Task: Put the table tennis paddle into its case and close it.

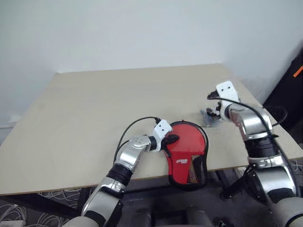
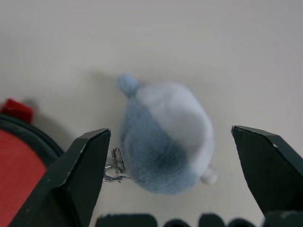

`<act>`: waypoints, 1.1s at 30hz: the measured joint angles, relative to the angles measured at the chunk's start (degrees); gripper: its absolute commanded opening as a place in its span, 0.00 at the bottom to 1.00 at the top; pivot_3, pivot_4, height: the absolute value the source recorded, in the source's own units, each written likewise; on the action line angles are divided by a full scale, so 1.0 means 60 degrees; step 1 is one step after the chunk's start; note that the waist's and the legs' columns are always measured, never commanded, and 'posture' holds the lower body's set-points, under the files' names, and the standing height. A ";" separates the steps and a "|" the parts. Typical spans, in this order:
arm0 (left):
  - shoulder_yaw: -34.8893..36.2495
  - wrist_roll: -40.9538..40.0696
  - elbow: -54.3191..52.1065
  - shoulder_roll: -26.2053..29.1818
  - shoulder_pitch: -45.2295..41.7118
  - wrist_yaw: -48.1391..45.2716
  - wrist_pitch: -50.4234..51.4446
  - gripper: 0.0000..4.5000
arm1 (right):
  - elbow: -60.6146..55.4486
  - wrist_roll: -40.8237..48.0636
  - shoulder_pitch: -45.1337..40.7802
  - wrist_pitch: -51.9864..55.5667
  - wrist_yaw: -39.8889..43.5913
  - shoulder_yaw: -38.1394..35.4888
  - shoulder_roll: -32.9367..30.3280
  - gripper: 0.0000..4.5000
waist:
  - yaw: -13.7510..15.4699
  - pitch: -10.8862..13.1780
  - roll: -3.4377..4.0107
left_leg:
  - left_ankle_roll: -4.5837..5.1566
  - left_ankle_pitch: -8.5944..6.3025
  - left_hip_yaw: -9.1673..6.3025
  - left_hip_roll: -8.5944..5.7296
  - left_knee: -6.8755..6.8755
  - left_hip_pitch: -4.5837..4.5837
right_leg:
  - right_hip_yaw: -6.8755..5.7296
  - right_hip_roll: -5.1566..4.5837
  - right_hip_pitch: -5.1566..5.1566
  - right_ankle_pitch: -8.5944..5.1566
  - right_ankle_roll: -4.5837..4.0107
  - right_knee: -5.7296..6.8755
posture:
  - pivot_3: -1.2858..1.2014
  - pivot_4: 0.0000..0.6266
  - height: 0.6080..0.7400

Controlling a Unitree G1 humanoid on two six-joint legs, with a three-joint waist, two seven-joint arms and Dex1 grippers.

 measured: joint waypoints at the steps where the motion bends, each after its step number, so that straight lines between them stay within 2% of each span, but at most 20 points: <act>1: 0.0001 -0.0001 0.0071 0.0032 -0.0089 -0.0114 0.0008 0.00 | 0.0018 0.0005 -0.0243 -0.0108 0.0189 0.0036 -0.0196 0.99 | -0.0002 0.0000 0.0000 | 0.0000 0.0000 0.0004 0.0002 -0.0002 -0.0006 | 0.0000 0.0000 -0.0009 0.0000 0.0000 0.0001 | 0.52 0.00 1.00; 4: 0.0013 -0.0003 0.0281 0.0054 -0.0264 -0.0293 -0.0009 0.00 | 0.0637 -0.0038 -0.0751 -0.0877 0.0409 0.0114 -0.0459 0.99 | -0.0026 0.0000 -0.0004 | 0.0000 0.0000 0.0007 0.0002 -0.0002 -0.0007 | 0.0000 0.0001 -0.0009 0.0000 0.0000 -0.0001 | 0.52 0.00 1.00; 9: 0.0038 0.0011 0.1100 0.0047 -0.0811 -0.0490 -0.0242 0.00 | 0.3609 -0.0322 -0.1071 -0.2891 0.0409 0.0300 -0.0602 0.99 | -0.0031 0.0005 -0.0021 | 0.0002 -0.0001 0.0017 -0.0002 0.0002 -0.0012 | 0.0011 0.0000 -0.0007 0.0000 0.0000 -0.0006 | 0.52 0.00 1.00; 12: 0.0074 0.0017 0.1424 0.0058 -0.1038 -0.0622 -0.0412 0.00 | 0.4751 -0.0488 -0.1085 -0.3681 0.0594 0.0458 -0.0605 0.99 | -0.0038 0.0006 -0.0016 | 0.0006 -0.0001 0.0038 -0.0003 -0.0002 -0.0058 | 0.0039 0.0003 -0.0066 0.0003 0.0004 0.0005 | 0.52 0.00 1.00; 18: 0.0221 0.0035 0.2098 0.0071 -0.1428 -0.0850 -0.0652 0.00 | 0.5879 -0.0726 -0.1235 -0.4743 0.0902 0.0676 -0.0611 0.99 | -0.0039 0.0005 -0.0015 | 0.0007 0.0000 0.0051 -0.0002 0.0004 -0.0094 | 0.0058 0.0009 -0.0109 0.0006 0.0005 0.0014 | 0.52 0.00 1.00; 23: 0.0302 0.0047 0.2349 0.0121 -0.1508 -0.0880 -0.0850 0.00 | 0.5957 -0.0807 -0.1287 -0.4805 0.1448 0.0704 -0.0669 0.99 | -0.0038 0.0005 -0.0015 | 0.0007 -0.0001 0.0050 -0.0002 0.0005 -0.0094 | 0.0059 0.0010 -0.0109 0.0006 0.0006 0.0016 | 0.52 0.00 1.00; 33: 0.0305 0.0090 0.2442 0.0048 -0.1514 -0.1032 -0.1022 0.00 | 0.3614 -0.0836 -0.0373 -0.4544 0.4241 0.1495 -0.1511 0.99 | -0.0031 0.0004 -0.0015 | 0.0008 -0.0002 0.0048 -0.0003 0.0021 -0.0106 | 0.0055 0.0010 -0.0113 0.0007 0.0008 0.0018 | 0.52 0.00 1.00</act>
